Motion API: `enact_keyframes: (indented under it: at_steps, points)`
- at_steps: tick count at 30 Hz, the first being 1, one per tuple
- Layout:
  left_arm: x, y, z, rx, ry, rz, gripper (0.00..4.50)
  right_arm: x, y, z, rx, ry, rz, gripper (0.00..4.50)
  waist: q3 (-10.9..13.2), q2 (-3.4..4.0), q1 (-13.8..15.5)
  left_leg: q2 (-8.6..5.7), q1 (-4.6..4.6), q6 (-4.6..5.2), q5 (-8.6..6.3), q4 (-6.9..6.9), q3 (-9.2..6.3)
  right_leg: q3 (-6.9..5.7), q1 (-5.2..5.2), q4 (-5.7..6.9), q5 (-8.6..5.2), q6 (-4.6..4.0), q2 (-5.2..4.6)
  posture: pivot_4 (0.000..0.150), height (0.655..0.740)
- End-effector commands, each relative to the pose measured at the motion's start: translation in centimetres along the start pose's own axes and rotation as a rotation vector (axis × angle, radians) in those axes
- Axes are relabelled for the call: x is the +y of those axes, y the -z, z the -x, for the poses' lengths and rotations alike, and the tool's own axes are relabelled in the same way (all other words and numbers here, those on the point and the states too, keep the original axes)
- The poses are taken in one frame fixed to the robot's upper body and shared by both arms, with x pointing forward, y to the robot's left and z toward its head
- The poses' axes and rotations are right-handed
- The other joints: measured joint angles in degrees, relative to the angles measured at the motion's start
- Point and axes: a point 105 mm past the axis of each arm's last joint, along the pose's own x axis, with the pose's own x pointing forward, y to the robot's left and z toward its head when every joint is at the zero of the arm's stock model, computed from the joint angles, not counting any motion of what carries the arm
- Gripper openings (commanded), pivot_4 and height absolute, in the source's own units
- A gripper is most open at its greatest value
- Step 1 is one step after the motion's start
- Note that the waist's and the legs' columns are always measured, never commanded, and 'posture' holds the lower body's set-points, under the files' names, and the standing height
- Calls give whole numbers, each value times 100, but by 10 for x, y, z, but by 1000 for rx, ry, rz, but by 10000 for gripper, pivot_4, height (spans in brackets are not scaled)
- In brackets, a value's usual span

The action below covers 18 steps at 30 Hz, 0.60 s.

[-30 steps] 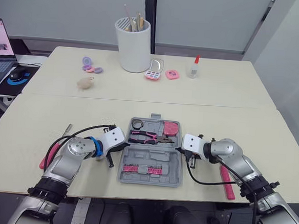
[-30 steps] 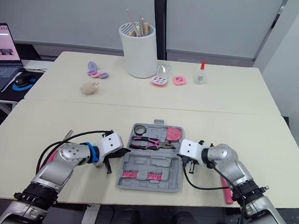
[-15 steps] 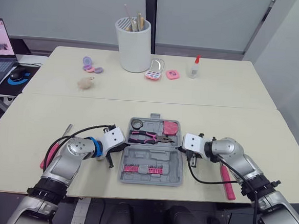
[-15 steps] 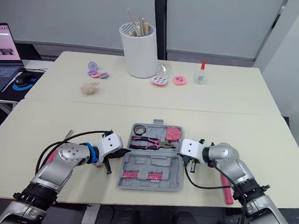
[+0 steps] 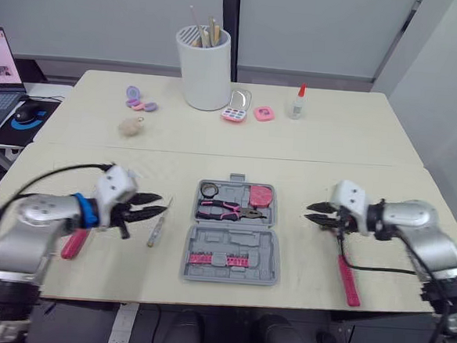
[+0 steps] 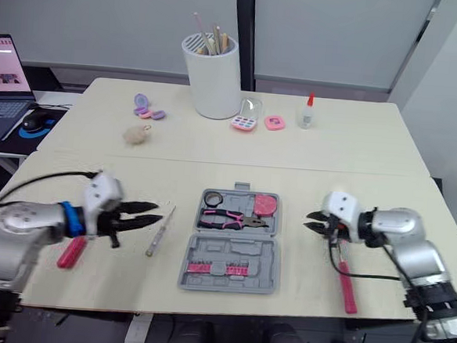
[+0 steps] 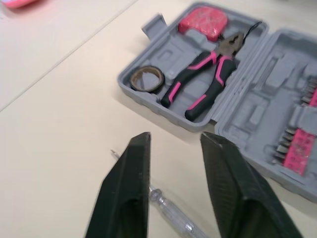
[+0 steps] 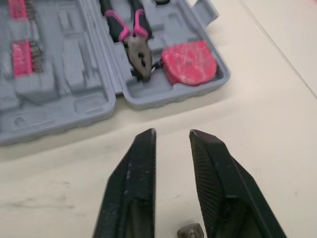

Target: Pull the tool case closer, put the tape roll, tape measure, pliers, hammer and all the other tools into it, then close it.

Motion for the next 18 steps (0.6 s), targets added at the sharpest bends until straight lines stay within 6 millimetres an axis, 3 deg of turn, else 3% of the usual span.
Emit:
enact_keyframes:
  at_steps: [1, 4, 6, 9, 11, 18]
  points:
    - [29, -9, 62, -36, -121, 84, 29040, -12, -26, 45, -91, 58, -68, 22349, 1, 1, -12, 0, 2, 0, 0, -1, 1, 0, 0, -1, -1, -1, -2, 1500, 7400]
    - [49, -2, 110, -14, -235, 172, 38343, -26, -28, 79, -101, 168, -99, 29963, 2, 3, -18, 0, 6, 0, 0, -3, 1, -4, -2, -1, -6, -1, -4, 1500, 7400]
    - [58, 4, 129, 7, -292, 201, 44832, -33, -21, 95, -94, 238, -119, 35601, 2, 3, -12, 0, 6, 0, 0, -4, 1, -6, -4, 0, -12, 0, -6, 1500, 7400]
    - [69, 19, 154, 47, -386, 239, 45000, -40, 0, 115, -63, 333, -152, 44382, 2, 2, 0, -3, 5, 1, -1, -7, 7, -5, -6, -3, -11, -3, -14, 1500, 7400]
    - [76, 30, 166, 60, -446, 268, 45000, -40, 13, 122, -53, 362, -177, 44382, 2, 2, 11, -6, 2, 1, -1, -9, 10, -5, -9, -4, -11, -4, -17, 1500, 7400]
    - [80, 59, 175, 85, -505, 339, 45000, -37, 29, 125, -10, 367, -193, 44382, 2, 4, -2, -2, 2, 1, -1, -8, 20, -4, -11, -1, -11, -4, -17, 1500, 7400]
